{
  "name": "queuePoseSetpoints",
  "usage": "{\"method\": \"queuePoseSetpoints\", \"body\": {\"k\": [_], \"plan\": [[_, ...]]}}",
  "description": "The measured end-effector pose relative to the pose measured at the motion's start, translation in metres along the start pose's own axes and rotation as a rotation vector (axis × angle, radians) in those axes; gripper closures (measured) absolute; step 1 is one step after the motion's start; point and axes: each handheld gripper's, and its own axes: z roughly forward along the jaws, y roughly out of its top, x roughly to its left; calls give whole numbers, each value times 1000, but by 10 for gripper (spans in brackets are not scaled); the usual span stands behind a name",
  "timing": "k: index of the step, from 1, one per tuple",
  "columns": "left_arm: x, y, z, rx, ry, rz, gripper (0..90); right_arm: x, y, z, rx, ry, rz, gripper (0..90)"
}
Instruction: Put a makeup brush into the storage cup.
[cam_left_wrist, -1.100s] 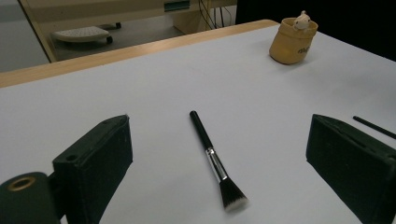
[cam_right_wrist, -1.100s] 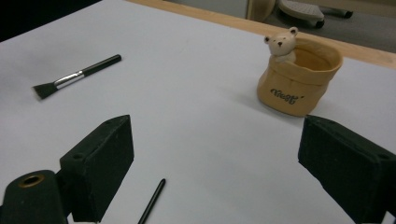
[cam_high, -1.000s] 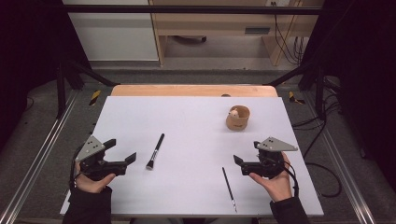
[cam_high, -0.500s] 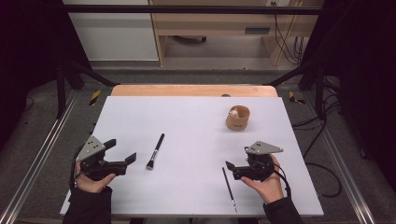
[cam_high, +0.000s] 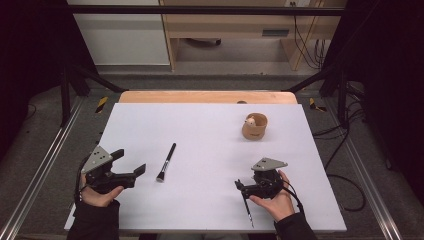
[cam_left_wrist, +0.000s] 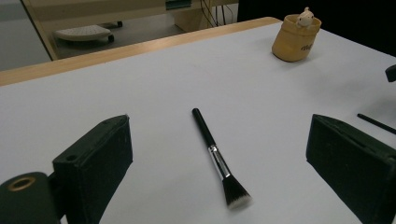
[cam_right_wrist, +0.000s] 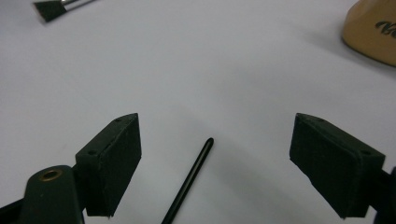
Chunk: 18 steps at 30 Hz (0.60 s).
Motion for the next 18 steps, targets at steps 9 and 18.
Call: {"method": "queuePoseSetpoints", "body": {"k": [9,18], "plan": [[-1,0,0,0,-1,2,66,8,-8,20,119,-1,-58,233],[-1,0,1,6,0,4,66,12,-12,26,193,27,-87,381]]}}
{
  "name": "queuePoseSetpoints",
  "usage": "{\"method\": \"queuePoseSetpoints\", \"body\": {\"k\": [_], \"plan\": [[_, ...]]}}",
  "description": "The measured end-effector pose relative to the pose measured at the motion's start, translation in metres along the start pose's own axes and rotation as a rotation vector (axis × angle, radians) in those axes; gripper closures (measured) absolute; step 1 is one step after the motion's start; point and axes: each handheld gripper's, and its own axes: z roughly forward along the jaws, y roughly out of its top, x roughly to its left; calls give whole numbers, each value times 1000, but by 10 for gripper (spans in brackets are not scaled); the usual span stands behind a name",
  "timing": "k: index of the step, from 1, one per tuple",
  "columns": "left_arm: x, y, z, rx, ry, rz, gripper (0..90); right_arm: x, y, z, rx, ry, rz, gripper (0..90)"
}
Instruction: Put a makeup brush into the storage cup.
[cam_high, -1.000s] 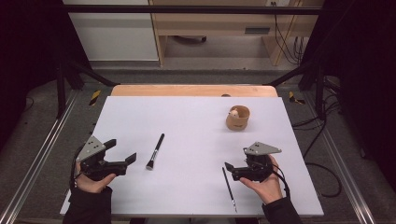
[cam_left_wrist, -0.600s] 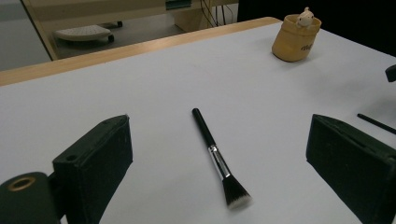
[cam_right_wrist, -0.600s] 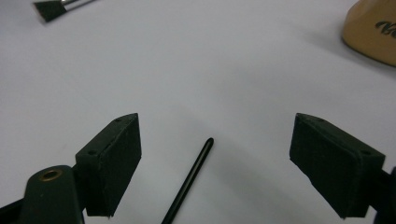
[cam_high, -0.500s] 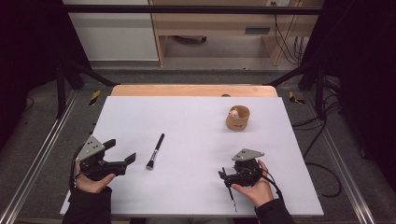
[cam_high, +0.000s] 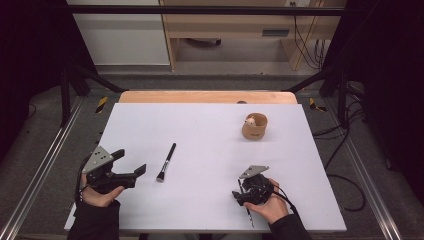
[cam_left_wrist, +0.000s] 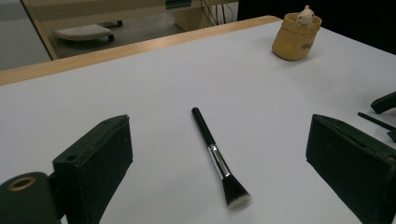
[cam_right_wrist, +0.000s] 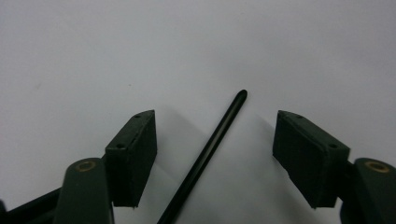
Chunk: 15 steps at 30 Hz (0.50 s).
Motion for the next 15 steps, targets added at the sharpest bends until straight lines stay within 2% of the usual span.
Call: {"method": "queuePoseSetpoints", "body": {"k": [8,9,13,15], "plan": [[-1,-1,2,7,-1,2,66,0,1,-2,10,7,2,495],[-1,-1,2,8,-1,3,66,0,1,-3,16,7,9,541],[-1,-1,2,8,-2,3,66,0,1,-4,17,6,11,606],[-1,-1,2,7,-2,3,67,0,1,-5,28,6,15,669]]}}
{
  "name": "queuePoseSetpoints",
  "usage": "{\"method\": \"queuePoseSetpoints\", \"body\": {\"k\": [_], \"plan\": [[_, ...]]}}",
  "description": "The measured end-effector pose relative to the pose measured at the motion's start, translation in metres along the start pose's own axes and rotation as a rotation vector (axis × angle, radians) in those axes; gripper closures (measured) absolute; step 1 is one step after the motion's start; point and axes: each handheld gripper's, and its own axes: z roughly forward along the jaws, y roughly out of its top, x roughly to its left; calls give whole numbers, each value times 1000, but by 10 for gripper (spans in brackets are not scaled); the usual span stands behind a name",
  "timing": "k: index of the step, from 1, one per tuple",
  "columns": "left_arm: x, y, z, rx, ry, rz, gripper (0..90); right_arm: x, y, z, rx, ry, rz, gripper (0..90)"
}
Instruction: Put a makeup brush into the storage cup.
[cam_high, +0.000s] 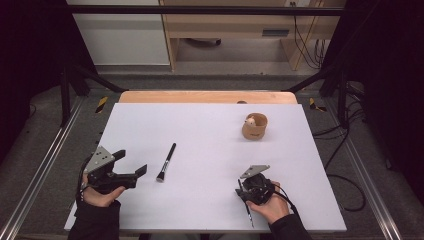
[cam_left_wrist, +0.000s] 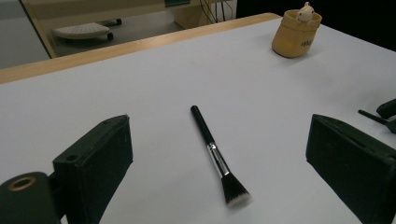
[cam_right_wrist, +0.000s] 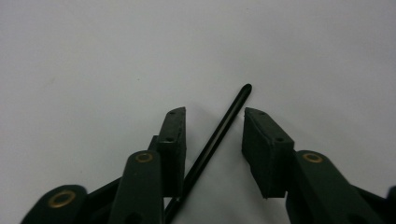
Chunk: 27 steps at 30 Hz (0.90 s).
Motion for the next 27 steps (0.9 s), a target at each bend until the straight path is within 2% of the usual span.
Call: {"method": "queuePoseSetpoints", "body": {"k": [8,16,17,19,21,23,25,26,27], "plan": [[0,0,0,2,-1,3,67,1,0,-1,12,7,5,778],[-1,0,1,4,-2,4,68,-1,0,-2,21,3,-5,804],[-1,0,1,5,-1,5,68,-1,1,-2,27,3,13,810],[-1,0,1,8,-3,6,68,-1,1,-3,29,1,15,813],[-1,0,1,8,-3,7,68,-3,0,-2,29,-4,-2,820],[-1,0,1,6,-4,4,68,-2,1,-3,36,-10,31,827],[-1,0,1,5,-4,4,68,-4,0,-3,38,-11,12,831],[-1,0,1,6,-4,4,68,-4,1,-4,44,-15,37,838],[-1,0,1,6,-4,4,68,-5,0,-4,43,-20,21,840]]}}
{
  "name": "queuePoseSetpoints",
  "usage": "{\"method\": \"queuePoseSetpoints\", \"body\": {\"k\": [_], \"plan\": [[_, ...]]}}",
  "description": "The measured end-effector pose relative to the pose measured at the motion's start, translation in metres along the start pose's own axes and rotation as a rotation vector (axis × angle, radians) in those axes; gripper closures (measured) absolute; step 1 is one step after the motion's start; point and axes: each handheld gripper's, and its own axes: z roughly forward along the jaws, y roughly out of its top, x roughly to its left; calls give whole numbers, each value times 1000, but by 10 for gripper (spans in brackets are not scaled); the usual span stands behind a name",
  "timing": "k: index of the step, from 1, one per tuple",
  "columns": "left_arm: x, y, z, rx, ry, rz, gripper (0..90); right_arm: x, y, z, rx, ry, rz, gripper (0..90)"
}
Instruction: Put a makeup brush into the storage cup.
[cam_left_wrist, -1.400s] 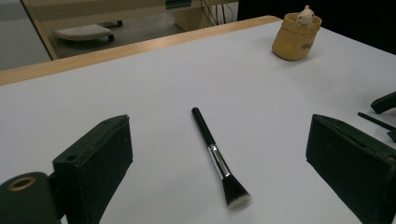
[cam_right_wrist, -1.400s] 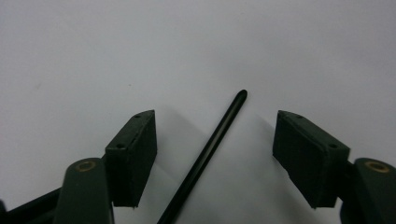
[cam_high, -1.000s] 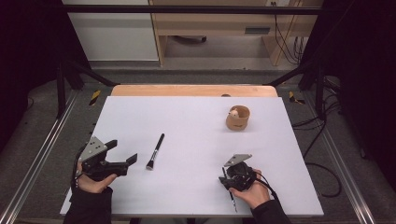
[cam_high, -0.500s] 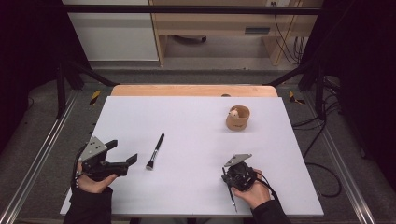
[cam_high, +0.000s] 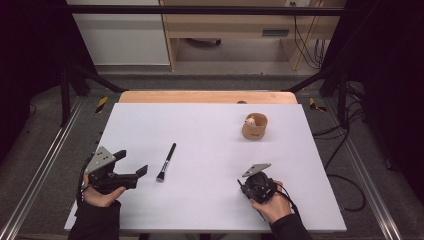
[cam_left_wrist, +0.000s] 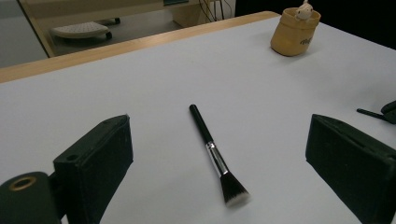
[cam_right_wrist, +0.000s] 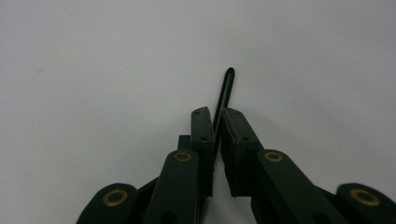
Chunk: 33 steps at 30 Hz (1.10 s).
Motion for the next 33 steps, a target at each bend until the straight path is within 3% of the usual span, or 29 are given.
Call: {"method": "queuePoseSetpoints", "body": {"k": [14,19,22,28,31,33], "plan": [[0,0,0,5,0,5,68,-3,-1,-1,-1,-21,-22,857],[0,0,0,5,-2,6,68,-5,-1,0,-4,-13,15,850],[0,0,1,2,-2,3,68,-6,-1,0,-12,-22,7,807],[-1,-1,1,6,-3,6,68,-4,-1,0,-9,-15,16,853],[-1,-1,1,6,-3,6,68,-5,-1,0,-9,-13,13,854],[0,-1,1,6,-3,7,68,-7,-1,0,-16,-8,-23,856]]}}
